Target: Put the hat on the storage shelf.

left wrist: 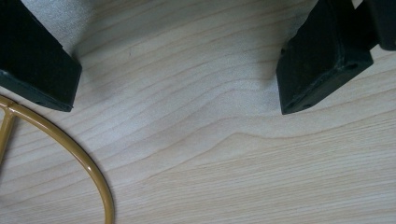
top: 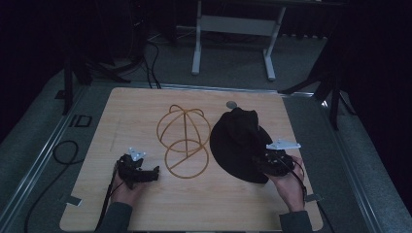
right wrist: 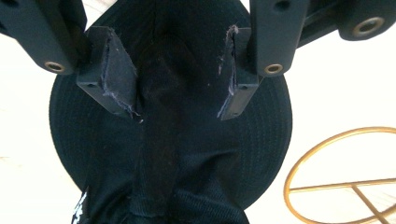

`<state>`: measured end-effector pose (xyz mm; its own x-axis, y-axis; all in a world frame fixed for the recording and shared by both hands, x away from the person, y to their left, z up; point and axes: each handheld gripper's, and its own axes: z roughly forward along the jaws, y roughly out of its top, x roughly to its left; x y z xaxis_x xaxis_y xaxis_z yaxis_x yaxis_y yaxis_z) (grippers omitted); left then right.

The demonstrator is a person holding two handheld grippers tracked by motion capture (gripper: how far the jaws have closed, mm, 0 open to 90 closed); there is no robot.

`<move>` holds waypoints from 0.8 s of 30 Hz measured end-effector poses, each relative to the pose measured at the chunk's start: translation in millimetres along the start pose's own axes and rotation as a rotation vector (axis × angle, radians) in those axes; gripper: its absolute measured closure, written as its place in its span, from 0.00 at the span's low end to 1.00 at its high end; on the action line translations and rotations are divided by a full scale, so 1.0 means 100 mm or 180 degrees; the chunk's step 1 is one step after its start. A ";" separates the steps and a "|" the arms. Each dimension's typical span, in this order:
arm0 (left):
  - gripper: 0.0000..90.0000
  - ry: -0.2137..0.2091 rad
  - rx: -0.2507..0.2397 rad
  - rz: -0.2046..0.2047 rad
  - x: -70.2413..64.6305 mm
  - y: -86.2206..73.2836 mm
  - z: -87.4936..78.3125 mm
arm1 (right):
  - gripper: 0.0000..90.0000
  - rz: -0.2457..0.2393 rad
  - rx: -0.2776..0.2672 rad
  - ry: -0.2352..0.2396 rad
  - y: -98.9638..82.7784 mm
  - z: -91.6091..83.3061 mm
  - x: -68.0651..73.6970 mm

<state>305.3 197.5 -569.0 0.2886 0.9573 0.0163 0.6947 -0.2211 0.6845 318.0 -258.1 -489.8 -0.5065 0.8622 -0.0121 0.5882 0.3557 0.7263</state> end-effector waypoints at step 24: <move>0.00 0.0003 -0.0006 -0.0012 0.00 0.00 0.00 | 0.45 -0.0087 0.0078 0.0114 0.20 0.06 0.05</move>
<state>305.3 197.2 -569.1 0.2855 0.9583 0.0144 0.6944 -0.2172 0.6860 331.1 -244.3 -479.1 -0.5447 0.8386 -0.0068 0.5888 0.3881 0.7090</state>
